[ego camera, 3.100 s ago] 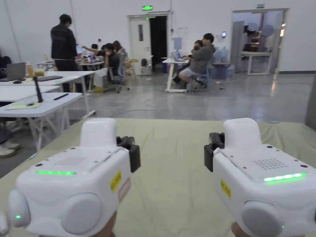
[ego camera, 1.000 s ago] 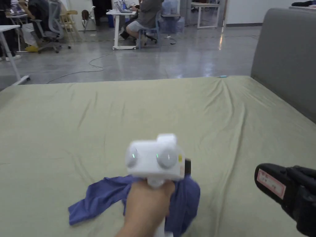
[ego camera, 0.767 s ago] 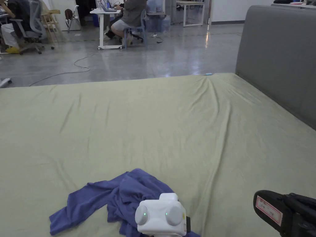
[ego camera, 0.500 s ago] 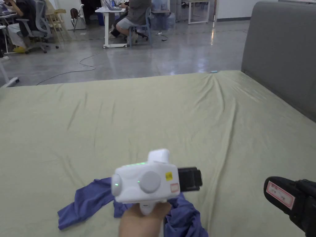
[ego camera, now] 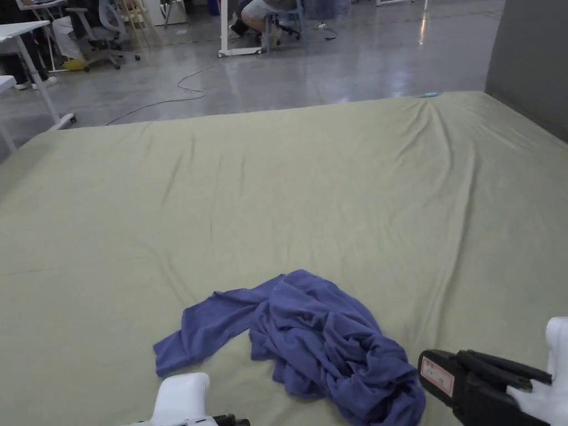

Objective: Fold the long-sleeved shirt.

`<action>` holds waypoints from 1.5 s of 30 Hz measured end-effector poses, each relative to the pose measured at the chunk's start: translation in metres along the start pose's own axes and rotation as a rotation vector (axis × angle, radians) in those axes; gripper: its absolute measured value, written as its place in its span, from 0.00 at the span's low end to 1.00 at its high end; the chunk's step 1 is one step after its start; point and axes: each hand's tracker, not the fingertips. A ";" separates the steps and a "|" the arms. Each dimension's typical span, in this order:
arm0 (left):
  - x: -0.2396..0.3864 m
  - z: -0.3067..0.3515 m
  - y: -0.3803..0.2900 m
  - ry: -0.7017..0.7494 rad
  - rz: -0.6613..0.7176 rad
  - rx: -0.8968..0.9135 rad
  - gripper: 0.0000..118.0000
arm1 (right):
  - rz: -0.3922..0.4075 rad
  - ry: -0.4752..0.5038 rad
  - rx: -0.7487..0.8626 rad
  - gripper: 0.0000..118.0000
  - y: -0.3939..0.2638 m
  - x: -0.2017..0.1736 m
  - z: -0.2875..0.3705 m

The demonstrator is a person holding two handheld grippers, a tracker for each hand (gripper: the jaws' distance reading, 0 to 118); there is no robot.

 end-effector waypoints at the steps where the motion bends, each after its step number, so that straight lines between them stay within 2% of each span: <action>1: -0.005 -0.006 0.010 0.016 0.015 0.020 0.50 | -0.004 0.011 -0.017 0.00 -0.001 -0.002 -0.007; 2: -0.010 -0.011 0.024 0.038 0.034 0.065 0.86 | -0.002 0.025 -0.046 0.00 -0.002 -0.004 -0.014; 3: -0.015 -0.016 0.037 0.044 0.030 0.105 1.00 | 0.004 0.028 -0.063 0.00 -0.002 -0.004 -0.018; 7: -0.023 -0.049 0.114 0.170 -0.096 0.189 1.00 | 0.030 0.006 -0.094 0.00 -0.004 -0.007 -0.031; 9: -0.026 -0.086 0.144 0.220 -0.132 0.166 1.00 | 0.024 -0.008 -0.107 0.00 -0.004 -0.002 -0.036; 12: -0.058 -0.143 0.193 0.279 -0.099 0.122 1.00 | -0.004 -0.044 -0.133 0.00 -0.007 0.013 -0.043; 14: -0.083 -0.187 0.210 0.397 -0.108 0.059 0.99 | -0.033 -0.091 -0.152 0.00 -0.006 0.025 -0.049; 15: -0.091 -0.202 0.211 0.448 -0.123 0.030 0.97 | -0.042 -0.103 -0.157 0.00 -0.006 0.029 -0.050; 17: -0.107 -0.226 0.203 0.532 -0.159 -0.146 0.77 | -0.056 -0.131 -0.169 0.00 -0.001 0.040 -0.055; 18: -0.109 -0.228 0.199 0.487 -0.141 -0.180 0.74 | -0.055 -0.133 -0.172 0.00 0.002 0.043 -0.058; 19: -0.102 -0.216 0.198 0.370 -0.078 -0.076 0.52 | -0.052 -0.141 -0.174 0.00 0.004 0.048 -0.060; 20: -0.102 -0.199 0.197 0.401 -0.119 -0.049 0.12 | -0.046 -0.153 -0.176 0.02 0.009 0.052 -0.064; 21: -0.097 -0.192 0.199 0.358 -0.162 -0.016 0.00 | -0.039 -0.171 -0.174 0.17 0.013 0.055 -0.068; 22: -0.090 -0.186 0.196 0.309 -0.178 -0.008 0.00 | -0.032 -0.187 -0.173 0.58 0.018 0.057 -0.075; 23: -0.083 -0.178 0.190 0.340 -0.214 0.025 0.00 | -0.014 -0.202 -0.181 0.91 0.022 0.060 -0.084; 24: -0.080 -0.169 0.185 0.328 -0.220 0.031 0.00 | 0.002 -0.222 -0.212 1.00 0.026 0.064 -0.096; 25: -0.075 -0.164 0.179 0.245 -0.192 -0.017 0.00 | 0.004 -0.259 -0.268 0.99 0.031 0.070 -0.114; 26: -0.072 -0.155 0.177 0.197 -0.183 -0.011 0.00 | -0.005 -0.227 -0.221 0.99 0.036 0.074 -0.126; 29: -0.068 -0.133 0.179 0.155 -0.132 0.021 0.00 | 0.094 -0.305 -0.339 0.99 0.034 0.098 -0.164; 30: -0.068 -0.127 0.179 0.134 -0.123 0.031 0.00 | 0.104 -0.341 -0.392 0.98 0.031 0.104 -0.177; 31: -0.069 -0.121 0.178 0.127 -0.114 0.035 0.00 | 0.098 -0.362 -0.444 0.91 0.032 0.100 -0.203; 32: -0.063 -0.110 0.175 0.123 -0.101 0.042 0.00 | 0.105 -0.369 -0.506 0.73 0.027 0.105 -0.221; 33: -0.064 -0.105 0.174 0.125 -0.096 0.055 0.00 | 0.102 -0.378 -0.552 0.43 0.021 0.109 -0.230; 34: -0.065 -0.098 0.173 0.109 -0.076 0.062 0.00 | 0.106 -0.369 -0.615 0.19 0.015 0.113 -0.237; 36: -0.068 -0.084 0.169 0.075 -0.040 0.062 0.00 | 0.062 -0.293 -0.678 0.19 0.011 0.114 -0.244; 37: -0.070 -0.077 0.167 0.076 -0.035 0.062 0.00 | 0.021 -0.256 -0.616 0.18 0.011 0.115 -0.232; 39: -0.075 -0.061 0.162 0.060 -0.032 0.049 0.00 | 0.062 -0.277 -0.574 0.17 0.020 0.107 -0.215; 41: -0.078 -0.040 0.163 0.057 -0.027 0.076 0.00 | 0.065 -0.264 -0.479 0.17 0.035 0.101 -0.189; 45: -0.070 0.028 0.177 -0.006 0.086 0.245 0.00 | 0.123 -0.227 -0.254 0.15 0.104 0.082 -0.118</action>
